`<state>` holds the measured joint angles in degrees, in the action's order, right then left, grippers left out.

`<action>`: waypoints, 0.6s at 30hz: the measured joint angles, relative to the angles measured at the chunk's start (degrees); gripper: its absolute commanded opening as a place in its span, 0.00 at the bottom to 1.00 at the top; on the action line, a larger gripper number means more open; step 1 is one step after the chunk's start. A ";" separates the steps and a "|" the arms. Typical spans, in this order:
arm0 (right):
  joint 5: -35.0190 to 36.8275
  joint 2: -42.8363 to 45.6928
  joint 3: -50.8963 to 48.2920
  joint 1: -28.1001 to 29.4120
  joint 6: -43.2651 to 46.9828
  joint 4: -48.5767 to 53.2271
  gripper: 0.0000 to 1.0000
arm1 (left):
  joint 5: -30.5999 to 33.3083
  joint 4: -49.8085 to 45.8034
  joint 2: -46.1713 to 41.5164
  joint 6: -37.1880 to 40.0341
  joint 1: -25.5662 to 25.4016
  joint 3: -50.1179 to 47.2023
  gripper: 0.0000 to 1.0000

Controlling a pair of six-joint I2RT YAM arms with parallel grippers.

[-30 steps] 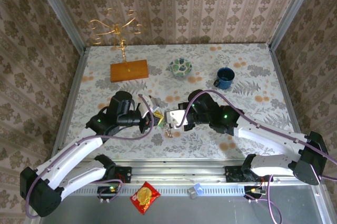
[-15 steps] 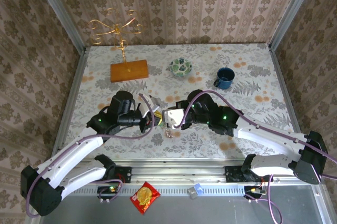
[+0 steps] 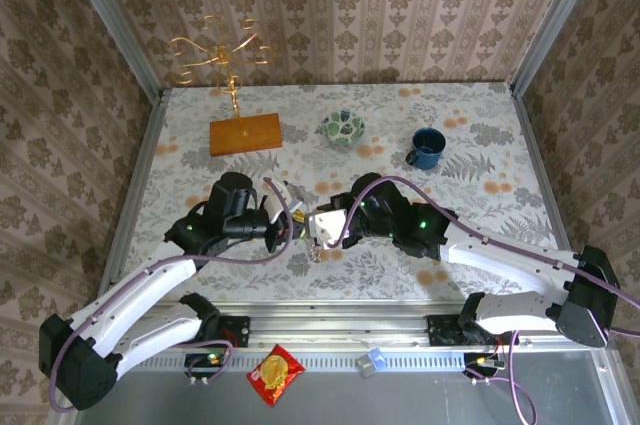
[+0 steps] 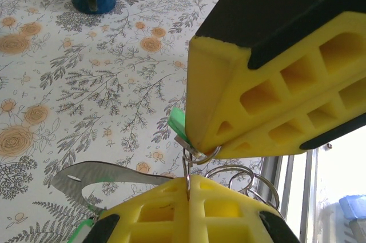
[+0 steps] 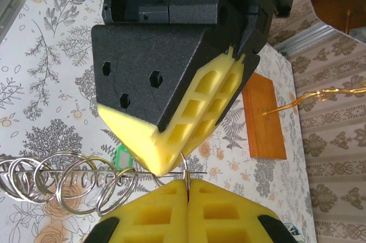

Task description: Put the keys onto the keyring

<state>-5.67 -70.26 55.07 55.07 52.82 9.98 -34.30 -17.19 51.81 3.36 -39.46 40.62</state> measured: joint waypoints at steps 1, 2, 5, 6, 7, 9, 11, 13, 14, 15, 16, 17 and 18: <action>0.20 0.00 0.00 0.02 0.02 -0.04 0.00 | 0.00 0.02 0.00 0.00 0.00 0.00 0.00; 0.39 0.00 0.00 0.07 0.04 -0.07 0.00 | 0.00 0.00 0.00 0.00 0.00 0.00 0.00; 0.83 0.00 0.00 0.28 0.37 -0.24 0.00 | -0.02 0.00 0.00 0.00 0.00 0.00 0.00; 0.85 0.00 0.00 0.33 0.57 -0.31 0.00 | -0.02 0.00 0.00 0.00 0.00 0.00 0.00; 0.90 0.00 0.00 0.39 0.74 -0.39 0.00 | -0.02 0.00 0.00 0.00 0.00 0.00 0.00; 1.03 0.00 0.00 0.55 1.14 -0.44 0.00 | -0.02 0.00 0.00 0.00 0.00 0.00 0.00; 1.05 -0.02 0.00 0.70 1.33 -0.42 0.00 | 0.00 0.00 0.00 0.00 0.00 0.00 0.00; 1.05 -0.02 0.00 0.87 1.53 -0.42 0.00 | 0.00 0.00 0.00 0.00 0.00 0.00 0.00; 1.05 -0.04 0.00 0.98 1.68 -0.44 0.00 | 0.00 0.00 0.00 0.00 0.00 0.00 0.00; 1.14 -0.11 0.00 1.05 1.88 -0.44 0.00 | 0.00 -0.04 0.00 0.00 0.00 0.00 0.00; 1.27 -0.15 0.00 1.07 2.14 -0.44 0.00 | 0.00 -0.11 0.00 0.00 0.00 0.00 0.00; 1.33 -0.22 0.00 1.11 2.40 -0.44 0.00 | 0.00 -0.22 0.00 0.00 0.00 0.00 0.00; 1.44 -0.28 0.00 1.16 2.60 -0.44 0.00 | 0.00 -0.28 0.00 0.00 0.00 0.00 0.00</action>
<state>-4.23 -70.54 55.07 56.23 55.42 9.54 -34.30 -17.47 51.81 3.36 -39.46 40.62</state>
